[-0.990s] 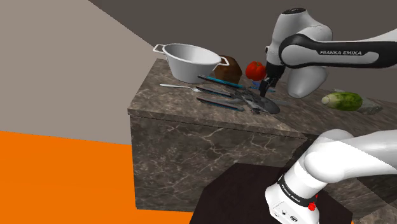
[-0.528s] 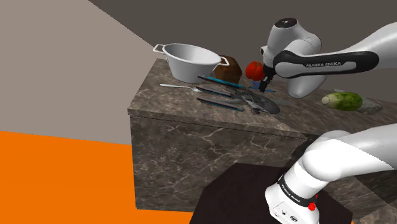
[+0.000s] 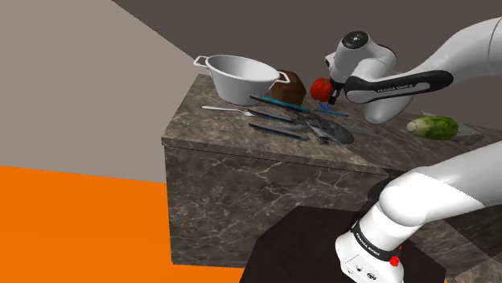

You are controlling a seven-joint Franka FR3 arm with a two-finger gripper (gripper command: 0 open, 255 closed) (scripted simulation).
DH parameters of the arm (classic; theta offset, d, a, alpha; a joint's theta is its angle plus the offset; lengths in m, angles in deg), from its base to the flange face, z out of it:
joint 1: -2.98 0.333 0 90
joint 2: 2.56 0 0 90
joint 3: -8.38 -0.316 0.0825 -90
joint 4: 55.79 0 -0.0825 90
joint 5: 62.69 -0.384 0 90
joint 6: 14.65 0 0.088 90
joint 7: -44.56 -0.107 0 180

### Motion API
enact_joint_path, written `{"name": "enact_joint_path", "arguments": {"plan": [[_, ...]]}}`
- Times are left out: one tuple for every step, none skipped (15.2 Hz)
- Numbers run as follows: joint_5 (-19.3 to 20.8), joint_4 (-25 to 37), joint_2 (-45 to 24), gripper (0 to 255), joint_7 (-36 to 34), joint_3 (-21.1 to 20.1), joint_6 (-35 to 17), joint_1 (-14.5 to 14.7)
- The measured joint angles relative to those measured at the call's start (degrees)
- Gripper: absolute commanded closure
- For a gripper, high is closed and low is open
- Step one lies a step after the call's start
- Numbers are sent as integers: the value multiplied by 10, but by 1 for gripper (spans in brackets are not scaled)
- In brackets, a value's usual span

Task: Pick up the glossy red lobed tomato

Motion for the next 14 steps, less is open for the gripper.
{"name": "enact_joint_path", "arguments": {"plan": [[24,15,-20,0,-4,3,-20,-5],[51,28,-40,0,-9,7,-42,-11],[77,40,-55,0,-10,12,-62,-18],[102,52,-68,0,-17,13,-78,-22],[127,66,-84,0,-25,13,-93,-26],[156,82,-104,0,-35,16,-112,-31],[182,101,-121,0,-42,18,-127,-35],[205,113,-129,0,-46,19,-138,-37],[230,127,-142,0,-57,20,-151,-40],[246,133,-149,0,-65,21,-158,-42],[259,135,-155,0,-74,21,-163,-44],[270,136,-160,0,-84,22,-167,-45],[281,135,-165,0,-96,21,-168,-45],[291,133,-168,0,-107,21,-170,-46]]}}
